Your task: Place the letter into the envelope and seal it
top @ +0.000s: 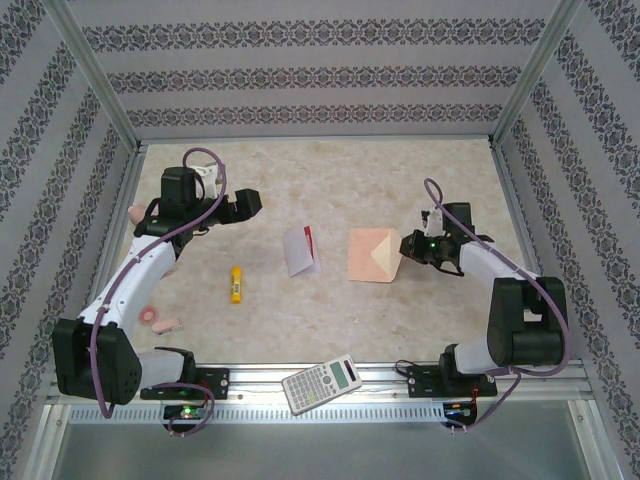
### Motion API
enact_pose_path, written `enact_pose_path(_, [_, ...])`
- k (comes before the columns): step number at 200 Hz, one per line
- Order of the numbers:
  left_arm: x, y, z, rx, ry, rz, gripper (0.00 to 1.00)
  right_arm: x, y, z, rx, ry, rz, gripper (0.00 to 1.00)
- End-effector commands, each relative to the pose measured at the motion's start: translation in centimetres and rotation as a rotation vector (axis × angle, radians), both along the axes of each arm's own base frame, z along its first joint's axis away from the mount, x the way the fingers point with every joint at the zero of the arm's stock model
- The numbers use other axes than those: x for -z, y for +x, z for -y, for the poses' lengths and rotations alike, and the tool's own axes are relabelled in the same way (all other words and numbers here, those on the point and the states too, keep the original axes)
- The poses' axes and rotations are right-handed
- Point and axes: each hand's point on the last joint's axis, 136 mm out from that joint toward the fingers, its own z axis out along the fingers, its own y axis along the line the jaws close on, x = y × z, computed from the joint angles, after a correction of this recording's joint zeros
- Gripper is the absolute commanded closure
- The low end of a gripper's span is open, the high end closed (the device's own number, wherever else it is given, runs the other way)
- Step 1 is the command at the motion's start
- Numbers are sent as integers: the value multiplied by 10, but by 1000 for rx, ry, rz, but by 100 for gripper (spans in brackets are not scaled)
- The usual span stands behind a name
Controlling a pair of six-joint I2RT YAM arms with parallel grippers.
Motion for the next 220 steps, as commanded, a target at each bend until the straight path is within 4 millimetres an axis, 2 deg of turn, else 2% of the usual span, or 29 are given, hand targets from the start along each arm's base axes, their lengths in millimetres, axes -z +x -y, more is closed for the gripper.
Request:
enact_pose_path(1, [-20,0,-2,-5,-20,57,0,-3,1,0,22,-15,22,88])
enact_pose_path(120, [-23,-2,-2,-4,-15,65,0,-12,15,5,-1,-61,52,84])
enact_pose_path(148, [-21,-2,-3,-3,-3,57,0,-38,22,12,8,-114,108,73])
enact_pose_path(177, [-13,-7,-6,-18,15,19,0,-83,29,12,39,-114,193,44])
enact_pose_path(199, [-4,-12,-11,-44,30,-11,0,-114,32,-12,7,-85,246,37])
enact_pose_path(220, [4,-15,-15,-67,40,-27,0,-125,33,-49,-28,-41,239,32])
